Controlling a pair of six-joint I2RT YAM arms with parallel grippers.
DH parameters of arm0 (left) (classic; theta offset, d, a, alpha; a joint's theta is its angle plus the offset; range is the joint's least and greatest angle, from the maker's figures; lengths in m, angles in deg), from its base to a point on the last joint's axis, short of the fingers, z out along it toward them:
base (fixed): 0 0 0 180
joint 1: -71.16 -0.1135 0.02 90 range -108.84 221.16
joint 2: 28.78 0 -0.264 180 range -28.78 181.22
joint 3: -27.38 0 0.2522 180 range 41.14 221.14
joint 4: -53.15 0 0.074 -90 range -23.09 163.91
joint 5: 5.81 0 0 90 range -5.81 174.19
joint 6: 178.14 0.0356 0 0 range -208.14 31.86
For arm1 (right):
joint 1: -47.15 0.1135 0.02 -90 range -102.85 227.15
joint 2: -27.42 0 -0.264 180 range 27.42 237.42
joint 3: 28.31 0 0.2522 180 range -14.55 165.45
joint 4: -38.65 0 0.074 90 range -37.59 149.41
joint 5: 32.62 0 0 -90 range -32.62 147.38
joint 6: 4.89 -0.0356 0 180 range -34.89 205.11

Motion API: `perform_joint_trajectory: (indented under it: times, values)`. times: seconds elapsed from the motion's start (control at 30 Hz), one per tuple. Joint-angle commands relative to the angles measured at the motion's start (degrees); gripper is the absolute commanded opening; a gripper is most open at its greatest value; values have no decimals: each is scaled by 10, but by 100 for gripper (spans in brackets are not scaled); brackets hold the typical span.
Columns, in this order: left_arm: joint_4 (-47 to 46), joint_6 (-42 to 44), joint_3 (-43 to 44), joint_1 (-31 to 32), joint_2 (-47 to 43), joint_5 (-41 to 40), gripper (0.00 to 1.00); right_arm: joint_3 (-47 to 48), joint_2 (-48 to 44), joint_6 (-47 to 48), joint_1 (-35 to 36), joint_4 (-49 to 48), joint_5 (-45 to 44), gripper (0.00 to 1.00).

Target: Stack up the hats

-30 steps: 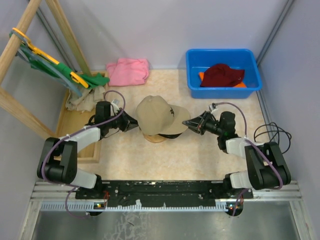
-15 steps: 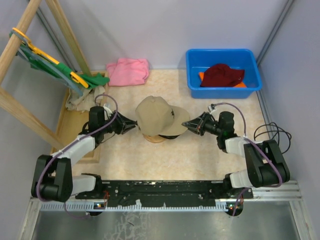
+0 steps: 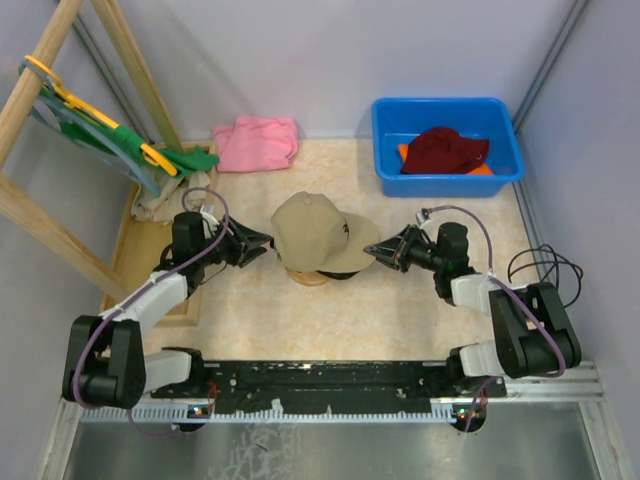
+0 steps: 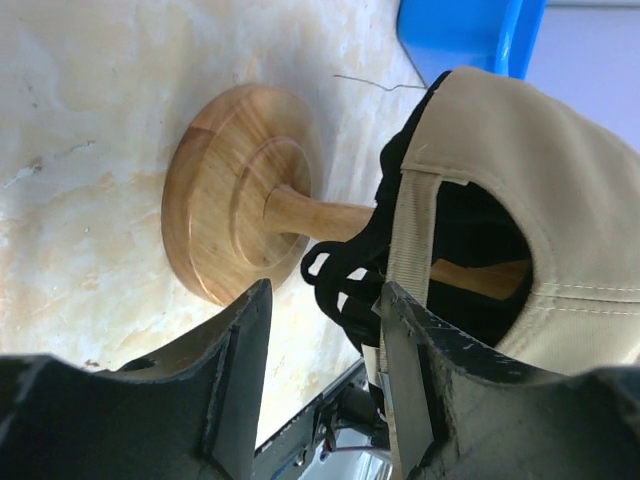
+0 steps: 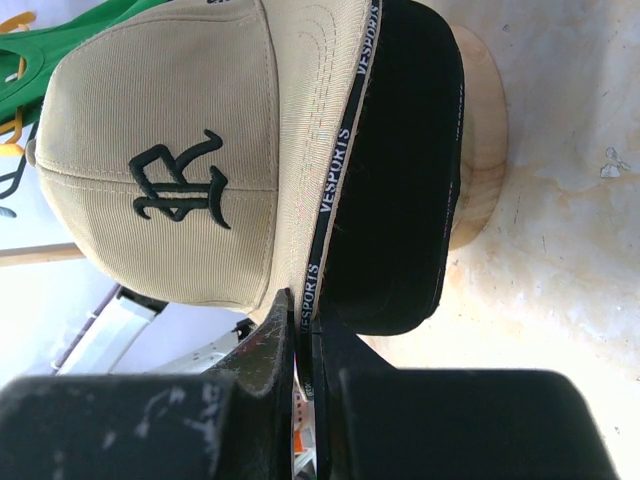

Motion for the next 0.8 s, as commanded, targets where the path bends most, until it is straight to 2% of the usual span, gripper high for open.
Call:
perform_joint_trajectory:
  times: [0.0, 0.43, 0.63, 0.77]
  values:
    - [-26, -1, 25, 11, 17, 22, 55, 9, -9, 39, 11, 57, 3, 0]
    - [-58, -27, 25, 21, 0, 7, 60, 12, -13, 37, 11, 62, 4, 0]
    - [-82, -27, 35, 46, 44, 16, 60, 14, -11, 39, 11, 67, 4, 0]
    - [-101, -28, 37, 79, 79, 4, 57, 17, -9, 46, 11, 73, 4, 0]
